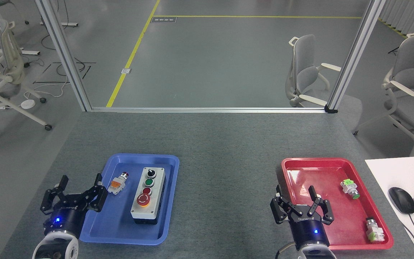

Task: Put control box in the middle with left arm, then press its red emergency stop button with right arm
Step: 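Move the left gripper down onto the grey control box in the blue tray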

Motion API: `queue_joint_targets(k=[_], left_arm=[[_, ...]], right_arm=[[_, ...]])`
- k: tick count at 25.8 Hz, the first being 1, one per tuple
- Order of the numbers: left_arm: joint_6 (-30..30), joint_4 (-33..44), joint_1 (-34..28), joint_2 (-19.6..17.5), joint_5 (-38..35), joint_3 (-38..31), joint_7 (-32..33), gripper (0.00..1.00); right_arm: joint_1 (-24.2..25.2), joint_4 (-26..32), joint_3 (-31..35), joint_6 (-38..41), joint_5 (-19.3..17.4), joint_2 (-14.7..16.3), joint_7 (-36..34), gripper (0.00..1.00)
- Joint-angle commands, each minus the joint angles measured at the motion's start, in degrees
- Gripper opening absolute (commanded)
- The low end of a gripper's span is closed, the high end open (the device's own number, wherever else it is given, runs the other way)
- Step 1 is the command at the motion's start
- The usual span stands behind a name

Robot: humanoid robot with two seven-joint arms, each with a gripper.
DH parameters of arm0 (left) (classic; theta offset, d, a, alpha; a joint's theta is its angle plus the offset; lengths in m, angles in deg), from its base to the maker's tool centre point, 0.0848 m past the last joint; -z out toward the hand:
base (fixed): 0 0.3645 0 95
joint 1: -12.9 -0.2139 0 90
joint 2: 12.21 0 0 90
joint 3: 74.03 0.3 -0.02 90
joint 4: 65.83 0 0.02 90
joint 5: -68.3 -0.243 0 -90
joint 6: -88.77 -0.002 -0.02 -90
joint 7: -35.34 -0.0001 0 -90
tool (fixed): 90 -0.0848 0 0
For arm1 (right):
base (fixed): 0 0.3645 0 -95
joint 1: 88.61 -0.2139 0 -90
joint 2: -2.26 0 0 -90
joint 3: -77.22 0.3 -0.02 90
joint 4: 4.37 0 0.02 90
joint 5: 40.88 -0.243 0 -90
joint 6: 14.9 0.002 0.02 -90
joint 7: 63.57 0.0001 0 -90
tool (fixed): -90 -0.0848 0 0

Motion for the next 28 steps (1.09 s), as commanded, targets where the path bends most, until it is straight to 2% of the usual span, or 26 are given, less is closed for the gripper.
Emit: queue_joint_targets(k=[1,3,8,12,17,20,25,28], left_arm=[[0.09,0.4,-2.04,-0.04,0.01,-0.23,-0.34,0.99],[0.09,0.48,-2.74,0.13,0.54,-0.67,-2.72,0.99],[0.53,4.88,-4.76,0.31,2.03,-1.72,-3.51,0.99],[2.81,10.5,-11.62,0.75,8.1,-1.9,-3.68,0.99],[2.9,17.89,-19.88,3.39,7.31,-1.37,-4.04,0.99],[2.2,18.33,-20.58,5.94,0.8,-0.4,-4.3,0.99],[0.7,16.74,-19.88,15.43,-14.75,0.21,-4.48,0.99],[-4.48,13.67,-17.86,16.31,-20.03,4.25,-4.21,0.99]], right_arm=[[0.0,0.0,-0.02,0.01,0.0,-0.08,0.02,0.98],[0.0,0.0,-0.02,0.01,0.0,-0.08,0.02,0.98],[-0.09,0.0,0.07,0.01,0.0,0.0,0.02,0.98],[-0.09,0.0,-0.02,0.01,0.0,0.09,0.02,0.98],[-0.09,0.0,0.07,-0.08,0.0,0.53,0.02,0.98],[-0.09,0.0,0.07,0.01,0.0,0.62,0.02,0.98],[-0.09,0.0,-0.02,0.01,0.0,0.62,0.02,0.98],[-0.09,0.0,0.07,0.01,0.0,0.71,0.02,0.98]])
